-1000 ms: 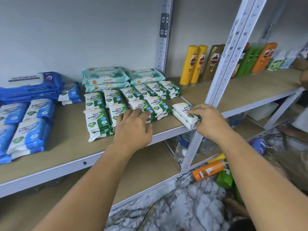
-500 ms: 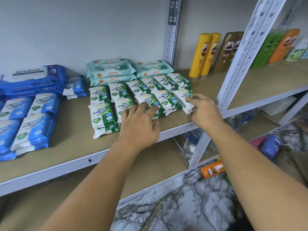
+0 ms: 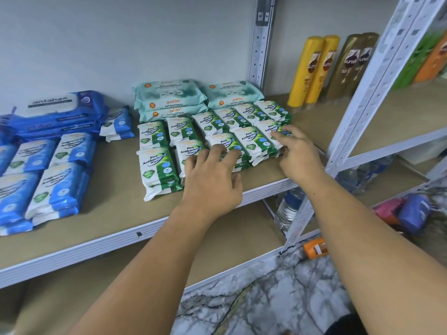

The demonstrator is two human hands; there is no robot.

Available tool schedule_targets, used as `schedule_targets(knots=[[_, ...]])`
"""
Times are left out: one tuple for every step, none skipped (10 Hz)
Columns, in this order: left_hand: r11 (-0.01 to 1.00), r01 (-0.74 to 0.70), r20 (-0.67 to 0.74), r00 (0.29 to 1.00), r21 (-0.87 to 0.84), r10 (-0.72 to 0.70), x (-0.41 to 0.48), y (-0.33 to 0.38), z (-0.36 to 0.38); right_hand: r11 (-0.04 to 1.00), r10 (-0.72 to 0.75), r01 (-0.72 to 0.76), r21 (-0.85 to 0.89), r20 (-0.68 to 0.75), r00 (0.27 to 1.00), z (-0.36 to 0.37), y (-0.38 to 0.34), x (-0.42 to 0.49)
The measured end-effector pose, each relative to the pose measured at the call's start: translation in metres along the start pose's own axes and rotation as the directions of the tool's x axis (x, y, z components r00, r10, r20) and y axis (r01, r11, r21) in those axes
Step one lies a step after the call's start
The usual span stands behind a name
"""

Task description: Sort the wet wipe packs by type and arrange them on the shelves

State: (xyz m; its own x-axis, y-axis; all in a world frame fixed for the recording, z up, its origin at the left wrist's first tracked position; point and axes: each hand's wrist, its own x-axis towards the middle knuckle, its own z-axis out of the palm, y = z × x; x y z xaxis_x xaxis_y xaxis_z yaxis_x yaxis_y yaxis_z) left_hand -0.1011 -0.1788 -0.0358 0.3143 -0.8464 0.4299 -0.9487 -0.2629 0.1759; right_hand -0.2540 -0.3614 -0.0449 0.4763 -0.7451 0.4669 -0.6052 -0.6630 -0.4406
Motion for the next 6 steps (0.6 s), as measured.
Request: schedule_targets(knots=[[1.0,0.0,-0.003,1.0,-0.002,0.0,0.001,0.0,0.001,1.0,-0.007,0.007,0.002,0.006,1.0,-0.001,0.0,-0.001],[1.0,0.001,0.003,1.0,-0.004,-0.001,0.0,0.002,0.0,1.0,0.0,0.0,-0.01,0.011,1.0,-0.001,-0.001,-0.001],[1.0,-0.003,0.012,1.0,-0.016,0.003,0.0,0.002,-0.001,0.999,0.024,-0.024,-0.026,-0.02,1.0,-0.004,-0.005,-0.006],[0.998,-0.007,0.034,0.999,-0.065,0.009,-0.002,0.002,-0.006,0.997,-0.017,0.008,-0.078,-0.123,0.992,-0.008,-0.013,-0.014],[0.995,-0.037,0.011,0.999,-0.088,0.038,-0.008,-0.001,-0.011,0.982,-0.148,0.118,-0.147,-0.209,0.967,-0.009,-0.018,-0.021],[0.997,-0.018,0.025,0.999,-0.074,0.02,-0.015,-0.002,-0.02,0.97,-0.145,0.093,-0.226,-0.223,0.964,-0.017,-0.025,-0.028]])
